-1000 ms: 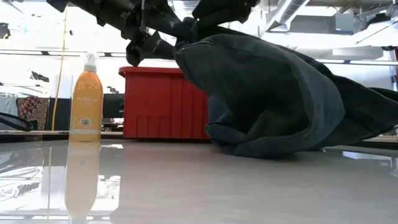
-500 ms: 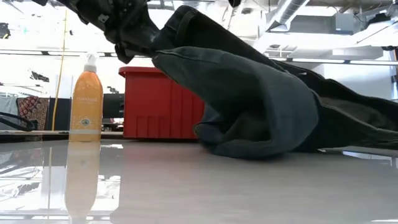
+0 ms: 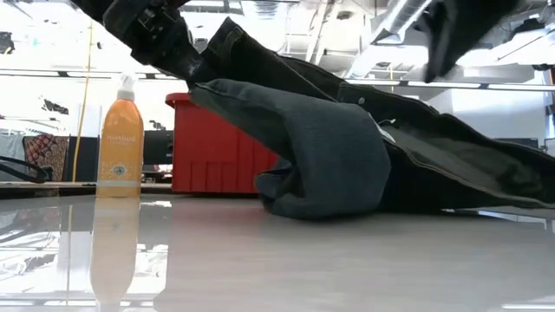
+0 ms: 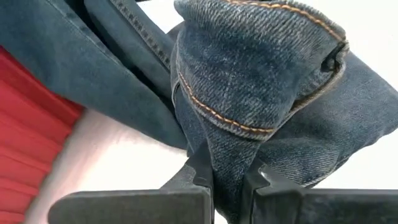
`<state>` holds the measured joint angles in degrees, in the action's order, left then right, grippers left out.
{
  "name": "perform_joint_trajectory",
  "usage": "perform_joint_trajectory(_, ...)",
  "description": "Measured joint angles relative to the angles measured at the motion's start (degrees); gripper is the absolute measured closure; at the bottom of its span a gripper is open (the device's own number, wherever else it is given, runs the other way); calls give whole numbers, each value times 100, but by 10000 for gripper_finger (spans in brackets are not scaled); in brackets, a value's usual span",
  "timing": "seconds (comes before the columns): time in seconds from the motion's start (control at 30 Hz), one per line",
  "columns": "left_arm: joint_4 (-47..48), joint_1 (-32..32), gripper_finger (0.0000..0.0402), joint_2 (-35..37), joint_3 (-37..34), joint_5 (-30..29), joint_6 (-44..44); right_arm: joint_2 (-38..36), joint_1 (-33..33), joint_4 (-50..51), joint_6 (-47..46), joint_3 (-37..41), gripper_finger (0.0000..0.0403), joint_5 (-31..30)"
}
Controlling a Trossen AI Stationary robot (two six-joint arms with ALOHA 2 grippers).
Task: Fold Laundry from Bin
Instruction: Fold the dark blue jeans
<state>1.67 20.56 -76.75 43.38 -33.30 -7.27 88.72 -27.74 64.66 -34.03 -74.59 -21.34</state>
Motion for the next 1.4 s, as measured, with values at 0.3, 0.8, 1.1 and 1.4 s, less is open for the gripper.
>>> perform_joint_trajectory(0.3, 1130, -7, 399, 162, 0, -83, -54, 130, -768, 754, -1186, 1080, 191, -48)
perform_joint_trajectory(0.8, 1430, -55, 399, 771, -73, -53, 44, 130, -938, -1129, 982, 2042, 191, -73)
perform_joint_trajectory(1.1, 1431, -66, 399, 734, -149, 177, -178, 127, -693, -2460, 1805, 2759, 191, -36)
perform_joint_trajectory(1.4, 224, -66, 399, 732, -979, 983, -241, 105, -496, -3179, 1998, 3034, 241, 417)
